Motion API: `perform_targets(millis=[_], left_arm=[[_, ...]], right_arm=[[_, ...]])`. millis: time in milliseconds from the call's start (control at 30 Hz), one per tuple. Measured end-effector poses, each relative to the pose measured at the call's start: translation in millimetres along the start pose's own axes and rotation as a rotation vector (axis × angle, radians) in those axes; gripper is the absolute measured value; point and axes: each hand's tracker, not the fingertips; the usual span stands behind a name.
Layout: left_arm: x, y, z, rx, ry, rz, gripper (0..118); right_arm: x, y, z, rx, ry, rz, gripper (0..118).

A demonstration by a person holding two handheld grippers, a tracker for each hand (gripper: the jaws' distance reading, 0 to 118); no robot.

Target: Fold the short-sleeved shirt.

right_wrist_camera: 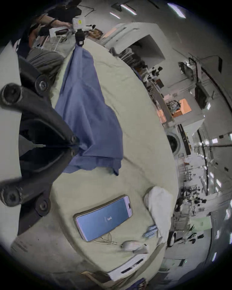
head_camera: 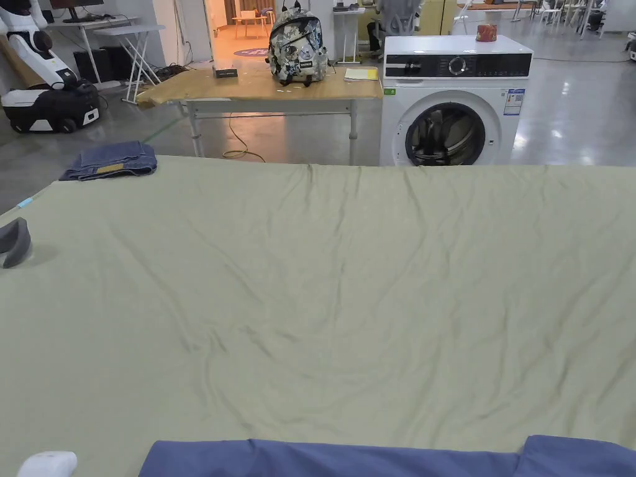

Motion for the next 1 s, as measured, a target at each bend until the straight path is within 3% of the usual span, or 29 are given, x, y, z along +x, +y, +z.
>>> perform_targets(millis=[67, 100, 133, 167, 200, 233, 367, 467, 533, 600, 633, 667, 700, 800, 833, 1000], left_arm=[[-1.2, -1.1, -2.5, 0.001, 0.008, -0.005, 1], [-2.9, -1.4, -3.4, 0.007, 0.009, -0.002, 3], [-4.1, -1.7, -3.7, 0.015, 0.01, 0.007, 12], [-5.0, -1.7, -2.7, 0.038, 0.037, 0.009, 37], [-2.9, 1.6, 1.6, 0.051, 0.054, 0.012, 61], [-4.0, 2.6, 4.7, 0.06, 0.058, 0.019, 76], [3.9, 10.9, 36.5, 0.148, 0.043, 0.063, 77], [25.4, 16.2, 64.2, 0.245, 0.109, 0.025, 77], [51.1, 19.5, 84.5, 0.356, 0.104, -0.042, 76], [74.8, 20.7, 97.8, 0.459, 0.105, -0.082, 66], [86.3, 22.2, 102.9, 0.496, 0.105, -0.102, 53], [95.4, 24.4, 106.1, 0.521, 0.111, -0.109, 22], [105.2, 26.7, 109.8, 0.548, 0.108, -0.12, 0], [128.0, 32.4, 118.1, 0.622, 0.038, -0.135, 0], [131.8, 33.3, 118.9, 0.588, 0.016, -0.132, 0], [121.9, 39.1, 116.4, 0.543, -0.041, -0.125, 0]], right_arm=[[-3.3, -0.7, -2.2, 0.0, -0.012, 0.007, 0], [-4.7, 0.0, -4.0, -0.003, -0.024, 0.023, 4], [-6.9, 0.2, -5.4, -0.007, -0.05, 0.055, 15], [-9.6, -1.7, -1.6, 0.02, -0.096, 0.091, 43], [-11.4, -2.3, -0.1, 0.028, -0.127, 0.113, 62], [-12.3, -1.8, 2.5, 0.019, -0.126, 0.106, 70], [-21.0, -5.6, 34.1, 0.128, -0.127, 0.081, 70], [-46.3, -4.9, 65.0, 0.258, -0.122, 0.119, 70], [-72.8, 1.7, 77.9, 0.318, -0.1, 0.166, 69], [-97.9, 8.9, 85.4, 0.351, -0.067, 0.206, 46], [-112.3, 12.7, 84.7, 0.369, -0.063, 0.237, 29], [-123.2, 15.7, 82.4, 0.382, -0.062, 0.26, 16], [-132.8, 20.4, 78.7, 0.382, -0.056, 0.282, 13], [-159.1, 27.7, 68.5, 0.383, 0.006, 0.343, 10], [-155.4, 26.1, 61.8, 0.386, 0.018, 0.353, 0], [-174.9, 27.7, 54.0, 0.384, 0.07, 0.372, 0]])
